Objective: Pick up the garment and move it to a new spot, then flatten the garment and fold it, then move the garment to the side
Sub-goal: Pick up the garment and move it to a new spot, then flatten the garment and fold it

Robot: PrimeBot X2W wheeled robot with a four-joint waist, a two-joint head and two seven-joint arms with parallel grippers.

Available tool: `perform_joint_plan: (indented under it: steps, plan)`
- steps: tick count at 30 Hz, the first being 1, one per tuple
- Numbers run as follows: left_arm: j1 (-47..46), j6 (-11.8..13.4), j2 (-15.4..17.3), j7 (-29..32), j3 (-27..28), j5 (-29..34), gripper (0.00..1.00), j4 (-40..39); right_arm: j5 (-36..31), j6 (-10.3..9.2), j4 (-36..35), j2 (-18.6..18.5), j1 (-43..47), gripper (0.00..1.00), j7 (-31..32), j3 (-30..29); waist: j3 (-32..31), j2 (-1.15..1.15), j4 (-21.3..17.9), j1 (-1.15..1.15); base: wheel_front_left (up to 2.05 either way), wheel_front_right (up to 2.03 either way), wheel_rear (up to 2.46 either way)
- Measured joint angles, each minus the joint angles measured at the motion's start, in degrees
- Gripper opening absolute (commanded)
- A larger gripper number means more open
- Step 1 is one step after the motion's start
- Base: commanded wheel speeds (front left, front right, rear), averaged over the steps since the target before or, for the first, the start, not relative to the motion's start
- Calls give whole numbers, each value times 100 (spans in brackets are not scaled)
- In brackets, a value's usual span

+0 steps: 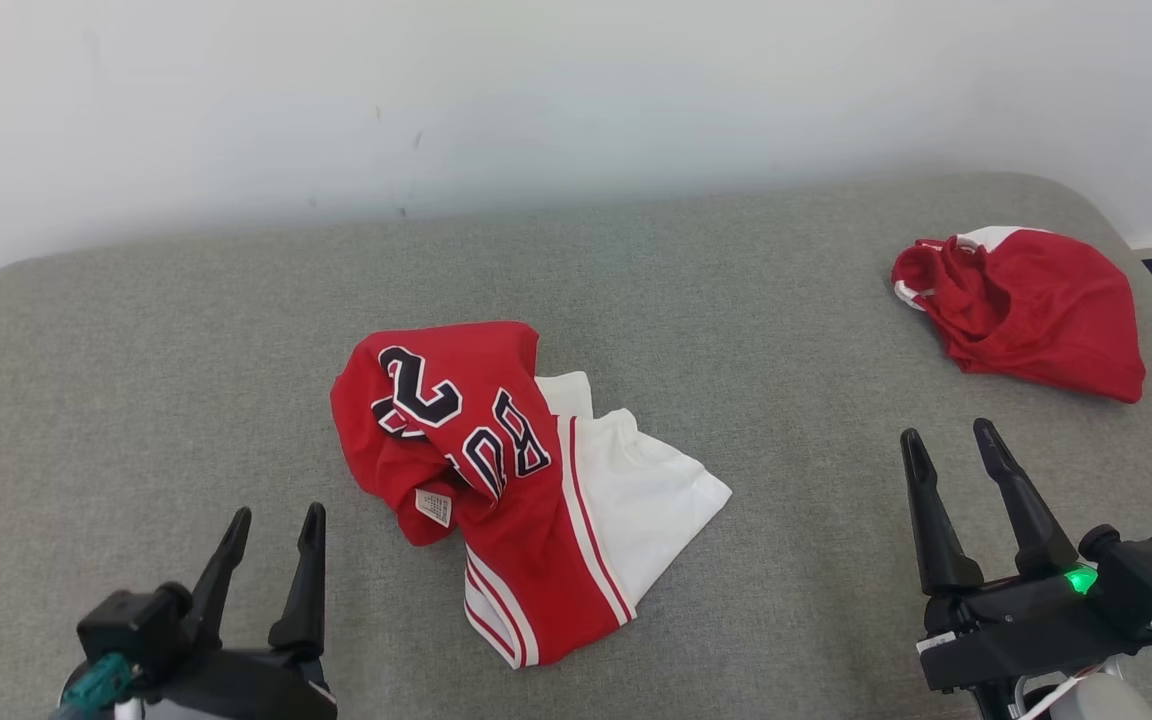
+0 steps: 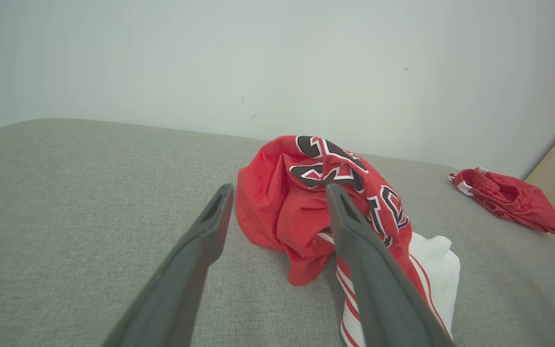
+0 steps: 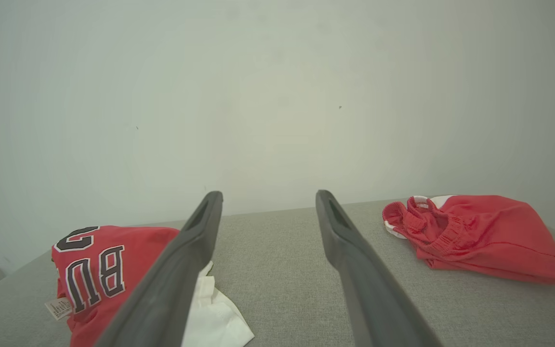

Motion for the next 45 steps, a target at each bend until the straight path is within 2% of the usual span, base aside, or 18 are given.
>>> perform_joint_plan:
  steps: [2,8,17,28,38,45]
  plan:
    - [186,110,-10,-1,48,54,100,-194,0,0,-16,-1,1,100,0,-3,-4,0,-6,0,0,0,0]
    - [460,222,32,-7,190,243,100,-666,0,0,-16,1,52,100,0,-31,3,0,-29,0,0,0,0]
    - [638,287,52,-8,312,557,100,-1179,0,0,84,22,124,100,0,-43,5,0,-27,0,0,0,0]
    - [764,326,43,-8,420,781,100,-1515,14,-8,578,93,74,100,112,-24,54,0,46,0,0,0,0]
    - [747,366,12,-8,421,870,100,-1716,536,0,1548,334,-463,100,890,118,233,0,337,1,0,0,0]
    - [627,367,-31,-8,399,883,100,-1750,1163,0,2275,521,-872,100,1559,63,393,1,606,1,0,0,0]
